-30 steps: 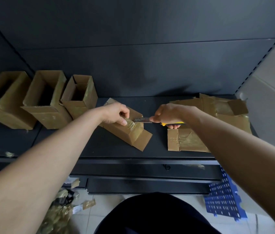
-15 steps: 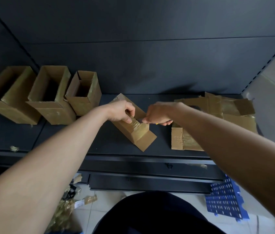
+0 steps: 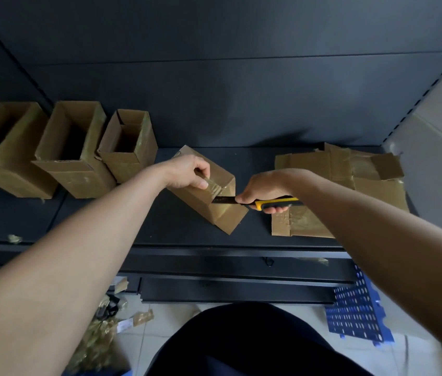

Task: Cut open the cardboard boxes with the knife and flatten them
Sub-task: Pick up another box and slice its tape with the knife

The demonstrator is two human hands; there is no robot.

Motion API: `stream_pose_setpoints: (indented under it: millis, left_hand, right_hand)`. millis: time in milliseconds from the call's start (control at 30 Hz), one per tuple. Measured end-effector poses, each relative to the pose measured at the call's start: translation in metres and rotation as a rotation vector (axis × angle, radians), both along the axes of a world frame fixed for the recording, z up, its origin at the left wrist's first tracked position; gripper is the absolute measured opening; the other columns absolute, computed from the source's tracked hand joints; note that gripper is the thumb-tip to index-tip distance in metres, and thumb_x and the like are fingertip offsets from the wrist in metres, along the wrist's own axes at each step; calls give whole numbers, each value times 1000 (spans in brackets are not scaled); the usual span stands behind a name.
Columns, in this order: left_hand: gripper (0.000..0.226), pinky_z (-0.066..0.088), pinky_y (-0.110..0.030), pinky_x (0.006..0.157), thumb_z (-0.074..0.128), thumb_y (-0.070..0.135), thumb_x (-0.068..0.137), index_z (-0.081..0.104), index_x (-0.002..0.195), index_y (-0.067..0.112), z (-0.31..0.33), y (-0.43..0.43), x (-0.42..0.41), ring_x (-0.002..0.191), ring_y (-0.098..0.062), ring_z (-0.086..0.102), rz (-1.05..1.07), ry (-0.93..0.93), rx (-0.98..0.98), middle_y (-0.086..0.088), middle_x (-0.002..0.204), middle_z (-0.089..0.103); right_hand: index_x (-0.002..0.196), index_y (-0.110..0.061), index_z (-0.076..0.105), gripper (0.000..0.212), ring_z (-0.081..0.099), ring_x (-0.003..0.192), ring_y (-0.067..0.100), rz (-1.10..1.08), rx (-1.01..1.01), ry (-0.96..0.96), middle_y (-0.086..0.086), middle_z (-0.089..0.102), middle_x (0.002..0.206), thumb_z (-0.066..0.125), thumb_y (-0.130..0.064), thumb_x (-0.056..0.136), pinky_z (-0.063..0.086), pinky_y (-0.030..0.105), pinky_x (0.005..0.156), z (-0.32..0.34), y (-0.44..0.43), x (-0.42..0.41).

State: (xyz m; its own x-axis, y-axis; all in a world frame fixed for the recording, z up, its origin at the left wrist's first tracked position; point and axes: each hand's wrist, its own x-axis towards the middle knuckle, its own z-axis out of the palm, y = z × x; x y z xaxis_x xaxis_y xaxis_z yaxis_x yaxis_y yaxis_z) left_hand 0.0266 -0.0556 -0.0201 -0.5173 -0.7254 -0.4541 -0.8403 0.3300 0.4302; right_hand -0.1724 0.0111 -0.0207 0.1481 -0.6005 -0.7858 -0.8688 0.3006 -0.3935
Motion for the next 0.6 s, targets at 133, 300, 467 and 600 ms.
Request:
stream_pose_setpoints:
  millis: [133,300,467,600]
  left_hand:
    - [14,36,-31,76,65,24,89,59,77,29,2,1,-4,92,-14,51,25,13,-12,9,92,54]
    - [33,39,-32,78,53,33,96,61,66,21,4,-1,-1,83,-16,52,132,140,-39,4,80,53]
    - [20,41,-41,95,52,26,96,68,83,22,0,-1,-6,108,-19,48,73,29,-157,4,105,60]
    - [22,42,-46,100,50,15,98,69,98,24,3,0,-5,118,-25,50,30,3,-242,1,124,59]
  right_hand:
    - [80,-7,57,45,49,44,20,-18,-29,9,7,54,56,48,-48,96,42,25,49,5,0,-8]
    - [87,-10,64,52,50,60,21,-118,-116,-60,8,53,72,34,-50,100,45,31,63,8,10,-24]
    - [101,-16,61,38,49,68,21,-103,-150,-2,6,50,79,35,-43,98,48,33,65,3,21,-25]
    - [98,-16,62,39,56,86,20,-85,-283,64,3,58,96,47,-52,94,43,32,72,2,27,-31]
